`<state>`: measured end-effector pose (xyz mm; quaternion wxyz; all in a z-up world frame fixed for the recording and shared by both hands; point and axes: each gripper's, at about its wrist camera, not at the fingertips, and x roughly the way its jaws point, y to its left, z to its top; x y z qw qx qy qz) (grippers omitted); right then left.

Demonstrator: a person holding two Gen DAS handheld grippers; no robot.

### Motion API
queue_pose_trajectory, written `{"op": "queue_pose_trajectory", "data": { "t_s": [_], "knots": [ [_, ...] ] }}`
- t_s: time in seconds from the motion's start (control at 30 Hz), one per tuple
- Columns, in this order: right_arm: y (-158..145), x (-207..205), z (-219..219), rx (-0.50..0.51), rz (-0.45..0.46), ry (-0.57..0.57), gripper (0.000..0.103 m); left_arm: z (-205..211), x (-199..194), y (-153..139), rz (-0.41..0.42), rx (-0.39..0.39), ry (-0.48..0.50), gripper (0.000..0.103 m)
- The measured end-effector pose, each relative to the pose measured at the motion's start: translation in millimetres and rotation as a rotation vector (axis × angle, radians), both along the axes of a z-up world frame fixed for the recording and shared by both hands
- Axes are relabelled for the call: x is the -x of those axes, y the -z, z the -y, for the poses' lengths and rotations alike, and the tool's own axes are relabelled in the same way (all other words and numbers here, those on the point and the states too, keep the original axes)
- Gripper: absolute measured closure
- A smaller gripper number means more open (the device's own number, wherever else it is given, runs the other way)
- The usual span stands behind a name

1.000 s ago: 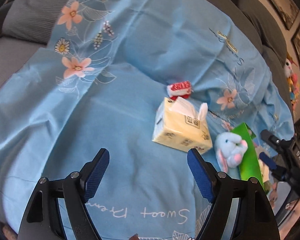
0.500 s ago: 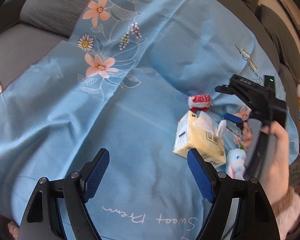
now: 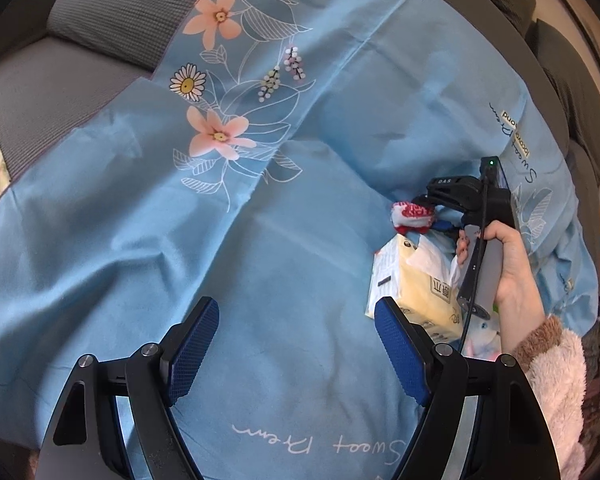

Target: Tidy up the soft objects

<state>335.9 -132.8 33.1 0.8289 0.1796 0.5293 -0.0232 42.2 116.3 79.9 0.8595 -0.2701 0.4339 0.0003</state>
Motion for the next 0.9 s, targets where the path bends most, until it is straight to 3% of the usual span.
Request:
{"op": "queue_pose_trajectory", "data": {
  "t_s": [0.1,0.23,0.4,0.5,0.6,0.77,0.9],
  "knots": [
    [-9,11,-1,-0.012,0.038,0.0,0.066,-1,-1,0,-0.003,-0.005,-0.01,0.022],
    [-44,41,0,-0.053,0.116,-0.032,0.066,1,-1,1,-0.003,-0.022,-0.006,0.022],
    [-95,117,-10,-0.086,0.235,-0.149,0.066,5,1,0,-0.007,-0.035,-0.006,0.022],
    [-103,171,-16,-0.103,0.275,-0.22,0.066,9,5,-1,-0.005,-0.052,0.003,0.022],
    [-94,217,-14,-0.115,0.277,-0.257,0.066,11,8,0,-0.007,-0.069,0.002,0.022],
    [-55,275,-5,-0.098,0.246,-0.25,0.065,16,13,2,-0.015,-0.061,0.012,0.022],
    [-24,289,-1,-0.105,0.241,-0.244,0.063,25,15,7,-0.015,-0.077,0.067,0.022]
  ]
}}
